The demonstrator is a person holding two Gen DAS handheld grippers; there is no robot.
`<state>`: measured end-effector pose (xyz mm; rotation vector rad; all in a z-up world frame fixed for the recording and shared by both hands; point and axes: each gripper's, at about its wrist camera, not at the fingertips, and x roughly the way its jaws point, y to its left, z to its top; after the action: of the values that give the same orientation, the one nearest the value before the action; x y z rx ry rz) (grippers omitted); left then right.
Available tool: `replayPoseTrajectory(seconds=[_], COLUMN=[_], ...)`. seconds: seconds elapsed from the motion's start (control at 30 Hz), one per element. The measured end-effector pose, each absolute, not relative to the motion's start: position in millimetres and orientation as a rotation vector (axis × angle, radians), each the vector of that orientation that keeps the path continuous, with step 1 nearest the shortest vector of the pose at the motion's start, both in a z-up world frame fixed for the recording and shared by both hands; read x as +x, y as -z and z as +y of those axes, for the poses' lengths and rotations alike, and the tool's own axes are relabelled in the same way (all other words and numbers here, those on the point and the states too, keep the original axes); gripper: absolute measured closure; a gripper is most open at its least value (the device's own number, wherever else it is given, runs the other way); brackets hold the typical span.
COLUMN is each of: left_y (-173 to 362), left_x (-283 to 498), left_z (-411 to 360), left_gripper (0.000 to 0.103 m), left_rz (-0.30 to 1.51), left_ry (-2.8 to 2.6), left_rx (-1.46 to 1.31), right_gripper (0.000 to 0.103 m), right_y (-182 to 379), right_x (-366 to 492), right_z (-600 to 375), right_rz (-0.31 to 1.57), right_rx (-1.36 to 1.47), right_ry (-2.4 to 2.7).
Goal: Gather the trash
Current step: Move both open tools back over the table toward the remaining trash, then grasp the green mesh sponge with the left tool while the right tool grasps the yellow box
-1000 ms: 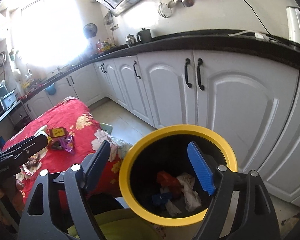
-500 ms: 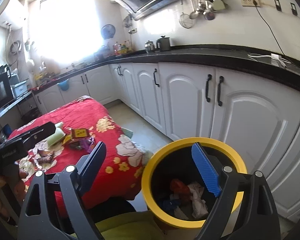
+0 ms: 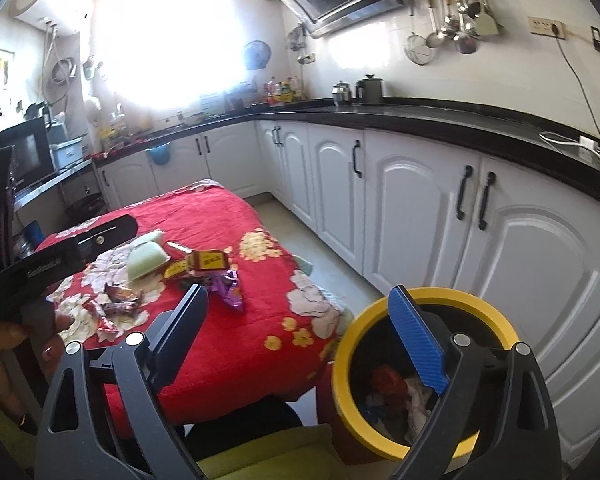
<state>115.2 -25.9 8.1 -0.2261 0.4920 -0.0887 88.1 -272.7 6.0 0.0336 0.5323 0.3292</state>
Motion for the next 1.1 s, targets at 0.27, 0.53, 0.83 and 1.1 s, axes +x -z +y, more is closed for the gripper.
replayPoseTrajectory(seconds=[0.27,0.53,0.83,1.1], left_y=[-6,-3,8,21], left_x=[118,122,130,143], left_z=[3,30,58,82], left_gripper=[0.011,0.011,0.011,0.011], left_rz=[0.489,0.488,0.515,0.557], left_ry=[0.031,-0.023,-0.084,-0.136], left_rx=[-0.276,-0.311,-0.343,-0.378], right_gripper=[0.012,0.011,0.01,0.01], right_y=[-8,-7,3,18], right_x=[93,101,122,154], right_z=[-245,-218,-187,-161], right_rz=[0.532,0.535,0.562,0.579], right_rx=[0.001,-0.038,-0.093,-0.178], right_ry=[-0.372,-0.426,-0.484,-0.501])
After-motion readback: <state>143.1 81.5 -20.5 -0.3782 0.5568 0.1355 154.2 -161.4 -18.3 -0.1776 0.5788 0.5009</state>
